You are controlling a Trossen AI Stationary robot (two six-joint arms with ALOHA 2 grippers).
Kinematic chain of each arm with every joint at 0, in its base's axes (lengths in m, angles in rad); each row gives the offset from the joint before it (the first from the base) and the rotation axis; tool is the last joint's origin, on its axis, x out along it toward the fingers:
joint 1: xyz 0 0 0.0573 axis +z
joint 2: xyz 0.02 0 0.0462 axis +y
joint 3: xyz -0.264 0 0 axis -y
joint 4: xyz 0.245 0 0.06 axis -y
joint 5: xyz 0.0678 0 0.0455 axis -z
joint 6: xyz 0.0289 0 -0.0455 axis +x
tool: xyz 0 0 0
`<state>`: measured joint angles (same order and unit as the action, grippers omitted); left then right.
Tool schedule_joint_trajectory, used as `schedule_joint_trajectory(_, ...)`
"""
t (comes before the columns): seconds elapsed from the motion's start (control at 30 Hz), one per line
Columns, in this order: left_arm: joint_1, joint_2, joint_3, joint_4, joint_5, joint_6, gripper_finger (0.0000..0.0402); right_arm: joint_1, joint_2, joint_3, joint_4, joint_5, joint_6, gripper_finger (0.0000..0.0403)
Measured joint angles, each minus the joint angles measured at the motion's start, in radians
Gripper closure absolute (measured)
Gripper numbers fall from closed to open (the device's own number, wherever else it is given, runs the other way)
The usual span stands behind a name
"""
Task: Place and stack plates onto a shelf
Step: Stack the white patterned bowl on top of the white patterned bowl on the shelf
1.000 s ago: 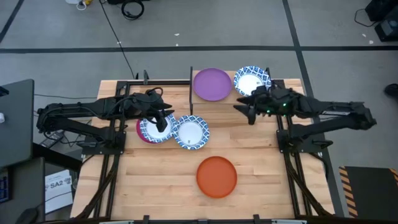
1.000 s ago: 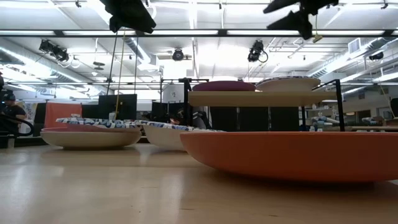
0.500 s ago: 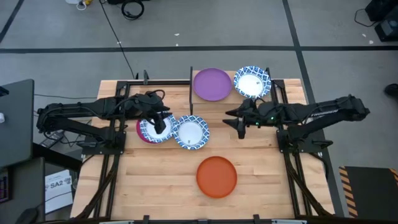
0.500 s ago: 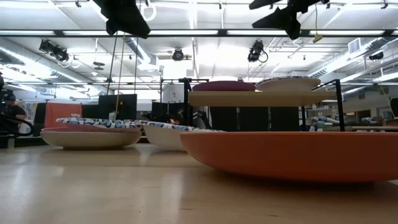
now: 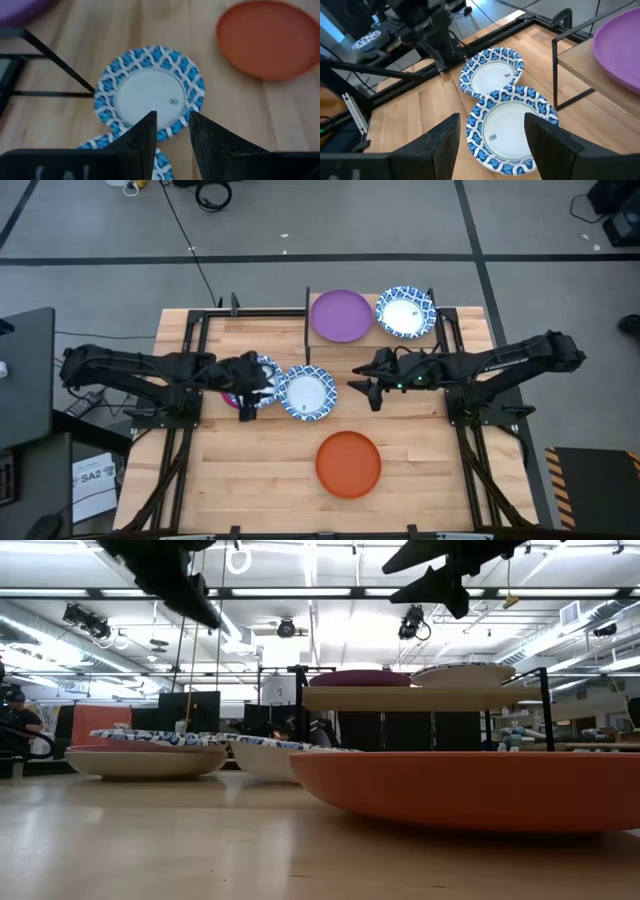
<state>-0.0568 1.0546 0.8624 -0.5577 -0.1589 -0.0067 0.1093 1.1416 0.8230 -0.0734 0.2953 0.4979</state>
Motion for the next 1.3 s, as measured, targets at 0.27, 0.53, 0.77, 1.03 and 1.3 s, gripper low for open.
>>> schedule_joint_trajectory(0.27,-0.043,0.001,-0.100,0.036,0.000,-0.003,0.0280,0.000,0.019,0.000,0.005,-0.001,0.031,0.0176)
schedule_joint_trajectory(0.53,-0.065,0.038,-0.193,0.243,0.003,0.076,0.0274,0.000,0.019,0.000,0.016,-0.001,0.025,0.0176)
schedule_joint_trajectory(0.77,-0.067,0.176,-0.196,0.380,0.002,0.225,0.0214,0.000,0.019,0.000,0.018,-0.001,0.022,0.0176)
schedule_joint_trajectory(1.03,-0.071,0.334,-0.196,0.454,0.002,0.491,0.0176,0.000,0.019,0.000,0.018,-0.001,0.022,0.0176)
schedule_joint_trajectory(1.3,-0.072,0.435,-0.197,0.474,-0.048,0.587,0.0175,0.000,0.019,0.000,0.013,-0.001,0.022,0.0176)
